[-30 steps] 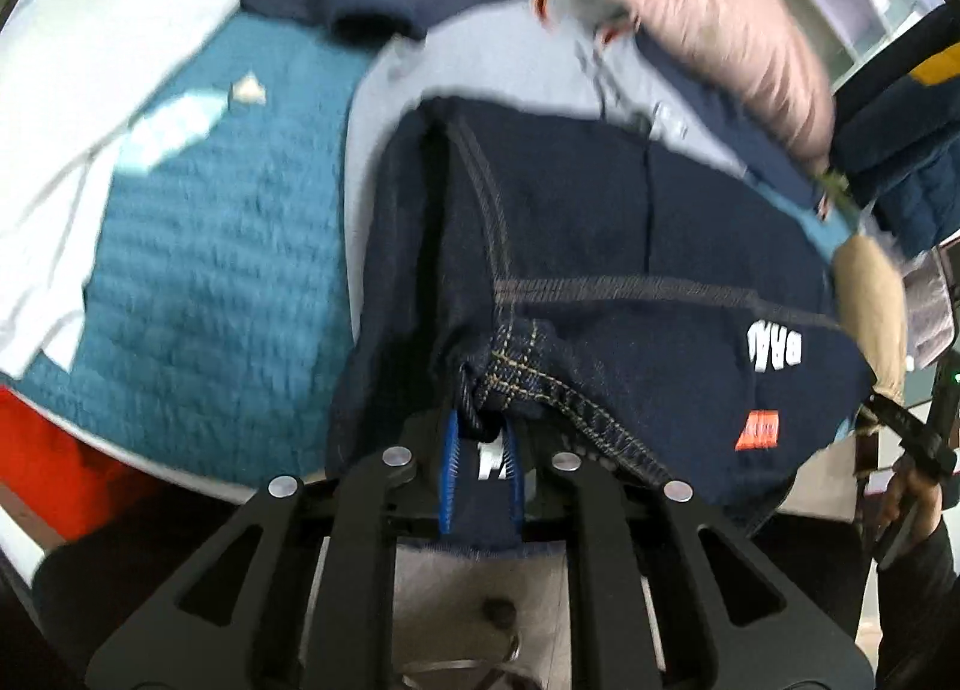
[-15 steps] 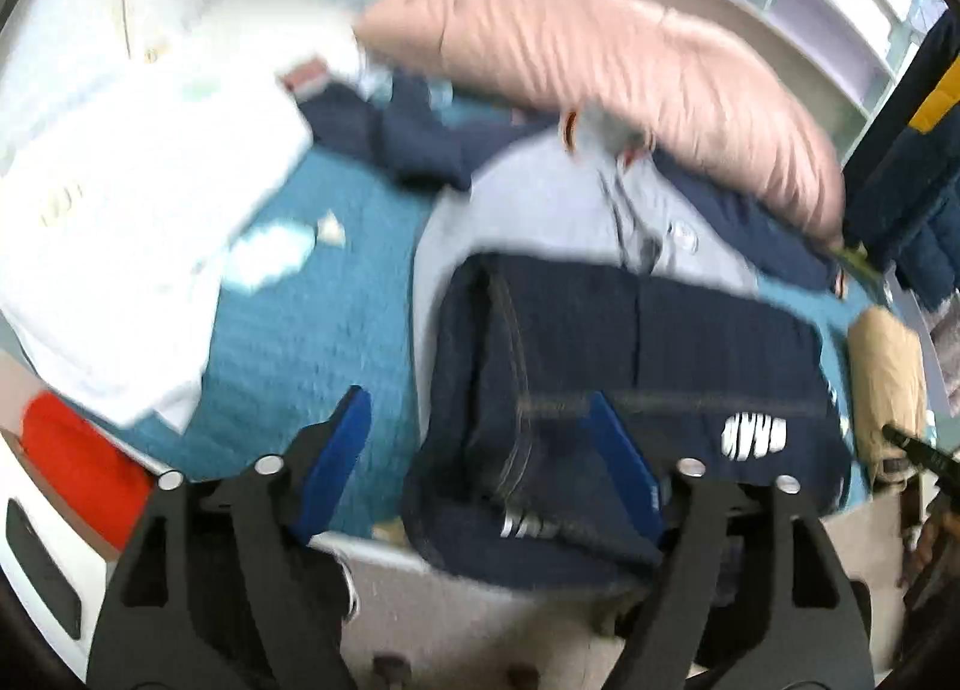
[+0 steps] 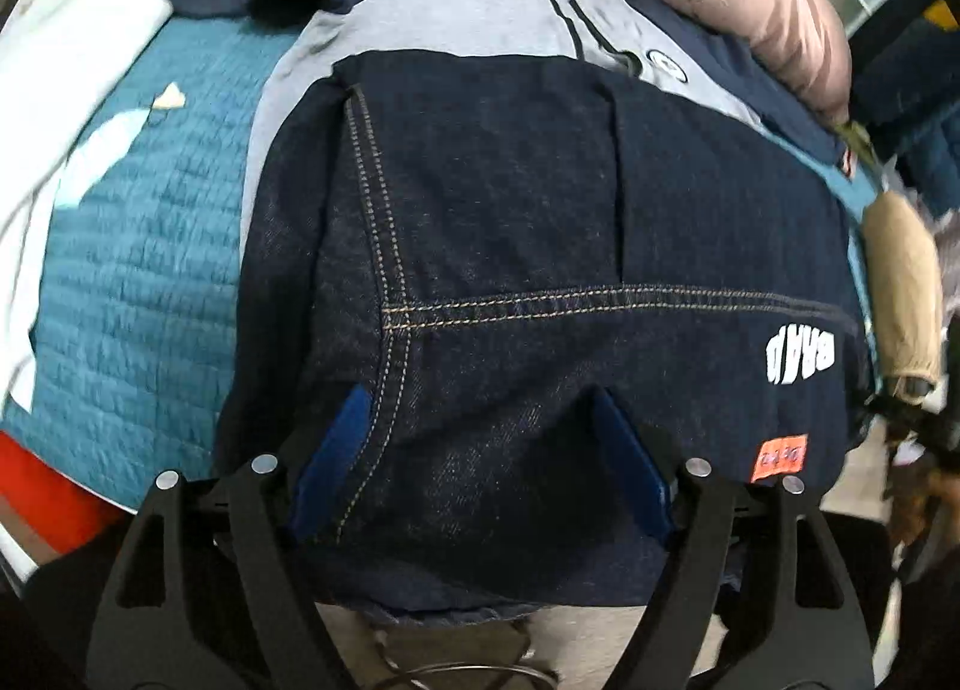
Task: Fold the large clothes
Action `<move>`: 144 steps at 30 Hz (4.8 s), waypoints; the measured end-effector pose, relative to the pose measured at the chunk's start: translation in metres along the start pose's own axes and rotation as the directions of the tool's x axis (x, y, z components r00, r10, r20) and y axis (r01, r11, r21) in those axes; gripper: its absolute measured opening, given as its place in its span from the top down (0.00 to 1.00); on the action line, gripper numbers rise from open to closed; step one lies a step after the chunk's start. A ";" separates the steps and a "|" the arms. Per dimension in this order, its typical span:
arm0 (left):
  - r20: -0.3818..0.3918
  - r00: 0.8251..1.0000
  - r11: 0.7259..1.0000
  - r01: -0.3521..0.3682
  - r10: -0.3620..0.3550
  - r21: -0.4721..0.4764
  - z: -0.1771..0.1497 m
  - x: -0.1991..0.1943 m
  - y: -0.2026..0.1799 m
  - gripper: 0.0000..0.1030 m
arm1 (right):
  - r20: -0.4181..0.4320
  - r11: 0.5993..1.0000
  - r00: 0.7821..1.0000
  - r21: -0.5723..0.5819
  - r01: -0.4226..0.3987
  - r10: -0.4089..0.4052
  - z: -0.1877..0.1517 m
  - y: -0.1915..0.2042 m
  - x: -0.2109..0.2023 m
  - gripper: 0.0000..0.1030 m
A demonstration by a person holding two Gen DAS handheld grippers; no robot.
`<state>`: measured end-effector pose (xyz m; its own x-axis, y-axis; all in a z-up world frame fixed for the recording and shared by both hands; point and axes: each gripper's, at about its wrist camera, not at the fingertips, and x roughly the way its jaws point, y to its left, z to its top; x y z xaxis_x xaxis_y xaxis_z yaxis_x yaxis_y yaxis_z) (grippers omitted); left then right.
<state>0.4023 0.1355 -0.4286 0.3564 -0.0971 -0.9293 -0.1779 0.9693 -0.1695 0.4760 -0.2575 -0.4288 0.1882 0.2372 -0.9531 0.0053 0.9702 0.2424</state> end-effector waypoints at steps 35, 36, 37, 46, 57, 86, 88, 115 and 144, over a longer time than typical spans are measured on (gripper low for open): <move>0.078 0.937 0.879 0.346 -0.340 -0.328 -0.019 -0.026 0.103 0.20 | -0.041 0.962 0.968 -0.104 -0.252 0.249 0.033 0.148 0.030 0.99; 0.076 0.941 0.885 0.337 -0.331 -0.322 -0.018 -0.026 0.102 0.20 | -0.039 0.962 0.967 -0.094 -0.255 0.253 0.032 0.146 0.032 1.00; 0.075 0.950 0.892 0.309 -0.302 -0.330 -0.018 -0.029 0.102 0.20 | -0.042 0.964 0.967 -0.080 -0.254 0.251 0.031 0.143 0.037 1.00; 0.009 0.977 0.928 0.207 -0.215 -0.308 -0.011 -0.015 0.107 0.22 | -0.036 0.953 0.954 -0.058 -0.298 0.296 0.029 0.134 0.046 1.00; -0.007 0.980 0.949 0.190 -0.198 -0.251 -0.015 -0.025 0.093 0.51 | -0.081 0.952 0.950 -0.041 -0.305 0.301 -0.018 0.115 0.054 1.00; 0.094 0.976 0.969 0.209 -0.198 -0.129 -0.018 -0.085 0.051 0.93 | -0.134 0.931 0.922 0.029 -0.363 0.364 -0.071 0.109 0.052 1.00; 0.102 0.968 0.964 0.241 -0.230 -0.115 -0.016 -0.092 0.043 0.93 | -0.125 0.915 0.907 0.065 -0.398 0.403 -0.071 0.104 0.060 1.00; -0.020 0.832 0.787 0.532 -0.554 0.312 0.014 -0.090 -0.232 0.97 | 0.203 0.855 0.869 0.181 -0.487 0.452 -0.074 0.023 -0.003 0.96; -0.377 0.799 0.797 0.566 -0.469 0.209 0.051 0.086 -0.372 0.98 | 0.428 0.841 0.821 0.213 -0.497 0.377 -0.070 -0.069 -0.063 0.95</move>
<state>0.5464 -0.2219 -0.4290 0.0226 -0.6171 -0.7866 0.2520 0.7649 -0.5928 0.3951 -0.3355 -0.3982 0.5771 0.5389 -0.6136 0.1201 0.6872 0.7165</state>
